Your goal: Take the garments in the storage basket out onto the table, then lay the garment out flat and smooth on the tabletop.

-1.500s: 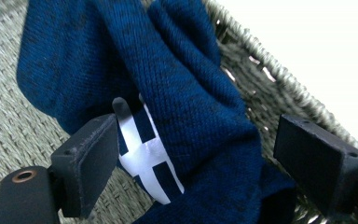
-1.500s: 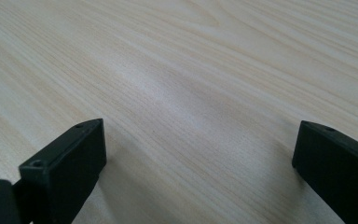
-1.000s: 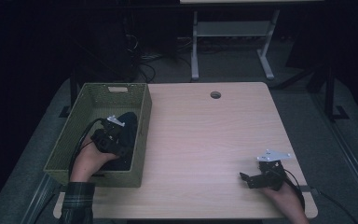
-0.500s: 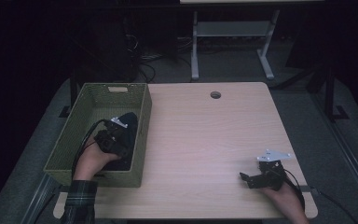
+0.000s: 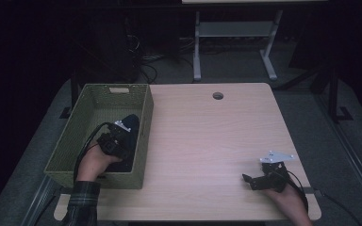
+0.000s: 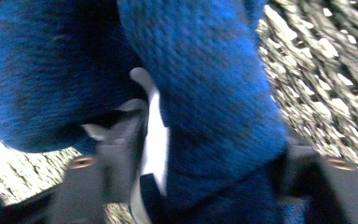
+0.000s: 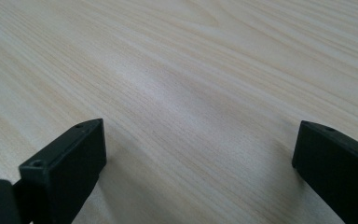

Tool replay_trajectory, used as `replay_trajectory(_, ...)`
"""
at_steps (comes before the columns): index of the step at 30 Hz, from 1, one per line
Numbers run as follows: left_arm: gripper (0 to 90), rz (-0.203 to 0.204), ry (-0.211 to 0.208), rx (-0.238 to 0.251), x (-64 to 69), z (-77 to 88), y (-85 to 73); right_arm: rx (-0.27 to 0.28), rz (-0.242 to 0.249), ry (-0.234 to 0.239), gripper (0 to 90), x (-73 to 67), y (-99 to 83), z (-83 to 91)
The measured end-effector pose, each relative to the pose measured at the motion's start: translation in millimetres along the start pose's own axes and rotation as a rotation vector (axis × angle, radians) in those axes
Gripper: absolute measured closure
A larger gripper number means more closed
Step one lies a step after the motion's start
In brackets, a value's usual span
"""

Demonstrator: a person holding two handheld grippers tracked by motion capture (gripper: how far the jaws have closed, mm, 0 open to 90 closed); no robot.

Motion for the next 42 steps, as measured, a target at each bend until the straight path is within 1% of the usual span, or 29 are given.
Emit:
replay_trajectory(1,47.8,-0.002,-0.006,-0.001,0.0,0.6,-0.2,0.000,0.000,0.000,2.4,0.0,0.0,0.0)
replay_trajectory(2,51.9,-0.001,-0.021,-0.001,0.6,1.2,-1.0,0.000,0.000,0.000,2.4,0.0,0.0,0.0)
replay_trajectory(4,59.0,-0.006,-0.025,-0.003,-0.1,1.7,-1.5,0.000,0.000,0.000,2.4,0.0,0.0,0.0)
replay_trajectory(6,63.4,0.011,-0.031,-0.003,-0.5,3.3,-1.7,0.000,0.000,0.000,2.4,0.0,0.0,0.0)
replay_trajectory(9,66.7,0.016,-0.037,0.001,-1.7,4.4,-1.4,0.000,0.000,0.000,2.4,0.0,0.0,0.0)
replay_trajectory(10,68.2,0.023,-0.041,0.000,-1.7,5.0,-1.5,0.000,-0.002,0.001,2.5,-0.3,0.0,0.0)
replay_trajectory(11,68.5,0.030,-0.047,0.001,-2.0,5.7,-1.3,0.000,-0.002,0.001,2.5,-0.3,0.0,0.0)
replay_trajectory(15,69.2,0.016,-0.045,0.001,-2.2,7.8,0.8,0.000,-0.002,0.001,2.5,-0.3,-0.1,0.1)
replay_trajectory(17,69.9,0.022,-0.045,0.003,-1.8,9.0,1.6,0.000,-0.004,0.002,2.5,-0.7,-0.3,0.3)
replay_trajectory(19,70.2,0.017,-0.043,0.006,-1.7,11.4,3.4,0.000,-0.004,0.002,2.5,-0.8,-0.3,0.3)
replay_trajectory(20,70.8,0.013,-0.040,0.000,-0.7,13.4,4.6,-0.003,-0.009,0.003,2.5,-1.2,-0.5,0.5)
replay_trajectory(22,71.3,0.019,-0.041,-0.001,0.1,14.3,4.9,-0.003,-0.008,0.002,2.5,-1.1,-0.5,0.5)
replay_trajectory(24,71.5,0.013,-0.039,0.007,-0.1,16.9,6.4,-0.003,-0.008,0.003,2.5,-1.1,-0.5,0.5)
replay_trajectory(29,72.5,0.021,-0.040,0.022,-0.5,22.7,9.1,-0.003,-0.009,0.003,2.5,-1.2,-0.5,0.5)
replay_trajectory(32,73.0,0.013,-0.036,0.032,-1.9,31.8,14.0,-0.002,-0.009,0.003,2.5,-1.1,-0.5,0.5)
replay_trajectory(33,73.1,0.013,-0.036,0.032,-1.9,31.8,14.0,-0.002,-0.009,0.003,2.5,-1.1,-0.5,0.5)
replay_trajectory(35,73.3,0.012,-0.034,0.037,-1.9,36.9,17.1,-0.003,-0.009,0.003,2.5,-1.1,-0.5,0.5)
replay_trajectory(36,73.5,0.014,-0.030,0.041,-2.0,42.6,20.0,-0.003,-0.008,0.003,2.5,-1.1,-0.5,0.5)
replay_trajectory(37,73.6,0.014,-0.030,0.041,-2.0,42.6,20.0,-0.001,-0.009,0.002,2.5,-1.1,-0.4,0.4)
replay_trajectory(38,73.7,0.013,-0.028,0.049,-2.5,48.0,23.1,-0.003,-0.008,0.003,2.5,-1.1,-0.5,0.5)
replay_trajectory(40,73.9,0.011,-0.029,0.053,-2.6,50.6,24.4,-0.003,-0.009,0.003,2.5,-1.1,-0.5,0.5)
replay_trajectory(42,74.0,0.012,-0.031,0.062,-2.8,56.7,27.5,-0.003,-0.008,0.003,2.5,-1.1,-0.5,0.5)
Point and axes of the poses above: each handheld gripper's, and its own axes: z roughly backward along the jaws, y roughly out of its top, x roughly to its right, the point moved 7 cm from there along -z, roughly forward along the jaws, and after that the axes turned 3 degrees about x, right-handed, at the moved point
